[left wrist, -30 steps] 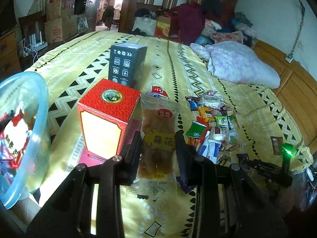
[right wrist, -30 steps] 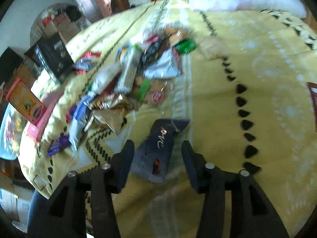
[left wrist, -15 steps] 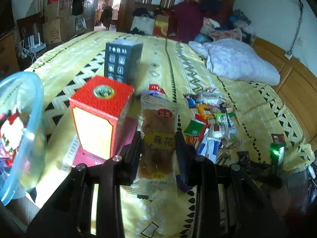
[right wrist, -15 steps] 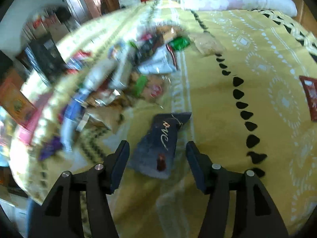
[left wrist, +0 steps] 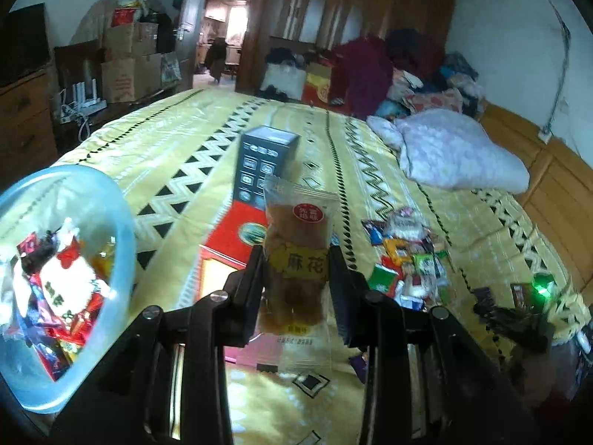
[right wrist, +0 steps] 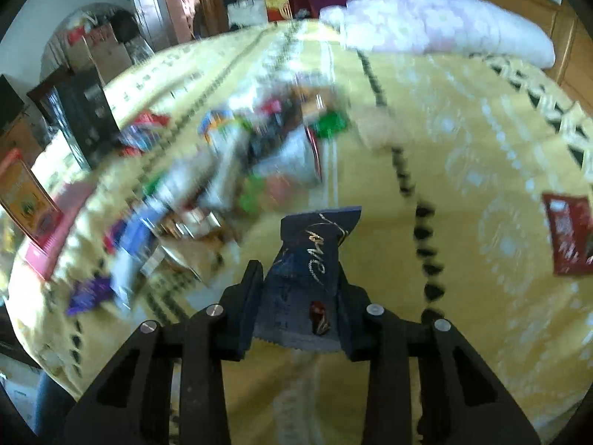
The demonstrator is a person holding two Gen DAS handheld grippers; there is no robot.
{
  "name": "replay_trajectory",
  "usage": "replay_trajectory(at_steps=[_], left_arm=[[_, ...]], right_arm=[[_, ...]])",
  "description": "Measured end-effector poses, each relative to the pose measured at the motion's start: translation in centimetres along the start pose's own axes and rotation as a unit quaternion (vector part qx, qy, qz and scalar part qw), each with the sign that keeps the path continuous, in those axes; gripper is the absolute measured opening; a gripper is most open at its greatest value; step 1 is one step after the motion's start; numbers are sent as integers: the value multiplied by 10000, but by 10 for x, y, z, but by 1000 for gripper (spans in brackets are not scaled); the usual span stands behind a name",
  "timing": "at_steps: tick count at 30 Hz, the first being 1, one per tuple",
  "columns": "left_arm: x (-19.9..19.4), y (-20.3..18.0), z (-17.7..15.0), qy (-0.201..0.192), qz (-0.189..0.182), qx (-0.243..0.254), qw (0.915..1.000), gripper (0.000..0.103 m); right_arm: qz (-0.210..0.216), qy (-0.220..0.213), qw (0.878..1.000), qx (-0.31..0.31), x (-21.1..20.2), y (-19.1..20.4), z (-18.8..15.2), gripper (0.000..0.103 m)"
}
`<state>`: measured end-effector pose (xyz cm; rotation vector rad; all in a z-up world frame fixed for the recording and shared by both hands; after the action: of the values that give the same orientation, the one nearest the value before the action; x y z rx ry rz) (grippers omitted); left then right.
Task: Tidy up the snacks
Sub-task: 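Carry the twist bag and dark blue packet over the glass bowl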
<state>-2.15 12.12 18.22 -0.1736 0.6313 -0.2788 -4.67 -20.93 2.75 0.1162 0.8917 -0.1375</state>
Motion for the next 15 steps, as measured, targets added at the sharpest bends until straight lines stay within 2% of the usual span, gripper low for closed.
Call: replay_trajectory(at_steps=[4,7,10,15], left_arm=[[-13,19,12,-208,95,-129,9997,34],[-28,38,26,-409,220,-235,9986,34],[-42,61,39,-603,395,-372,9967,34],[-66,111,57,-828,772,-653,9914,34]], right_arm=[[410,-641,9969,-209,-48,37,48,38],[821,-1058,9897,-512,-82,81,84,39],[1407,-1357,9773,-819,-111,137,119,39],[2475,-1617,9459,-1336,-153,248,165,39]])
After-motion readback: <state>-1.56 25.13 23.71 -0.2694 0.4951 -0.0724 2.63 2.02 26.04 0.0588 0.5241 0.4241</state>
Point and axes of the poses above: each gripper's, at about its wrist camera, not at the fingertips, and x roughly the way its jaws point, y to its left, z to its top, the point moved 6 cm from there along x, roughly the way its jaws point, and after that the axes turned 5 degrees about -z, right-handed, at the moved point
